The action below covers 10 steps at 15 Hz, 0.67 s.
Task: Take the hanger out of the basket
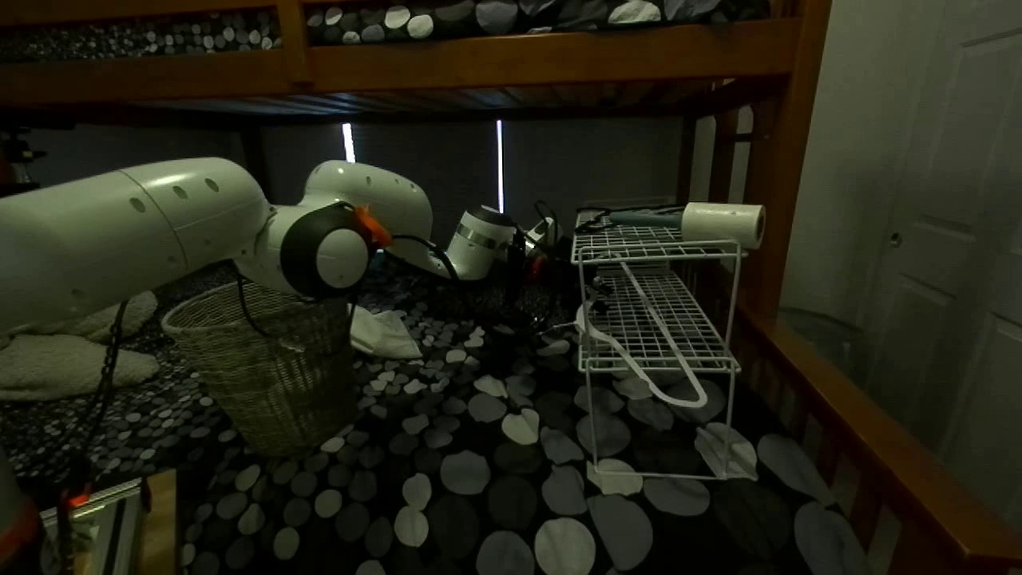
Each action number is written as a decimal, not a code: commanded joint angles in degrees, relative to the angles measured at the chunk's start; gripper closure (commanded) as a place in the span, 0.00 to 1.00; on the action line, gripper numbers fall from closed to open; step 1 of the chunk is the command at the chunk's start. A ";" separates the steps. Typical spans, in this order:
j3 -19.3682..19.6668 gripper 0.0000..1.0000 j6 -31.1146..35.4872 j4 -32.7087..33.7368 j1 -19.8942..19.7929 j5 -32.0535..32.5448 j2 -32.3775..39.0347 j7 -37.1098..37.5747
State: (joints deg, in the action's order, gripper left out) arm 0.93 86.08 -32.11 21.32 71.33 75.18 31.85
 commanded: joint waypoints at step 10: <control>-5.67 0.00 10.62 2.46 -4.61 -4.98 -1.91 -4.10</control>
State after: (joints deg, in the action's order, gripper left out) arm -1.43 91.11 -30.09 19.76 69.32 74.77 30.53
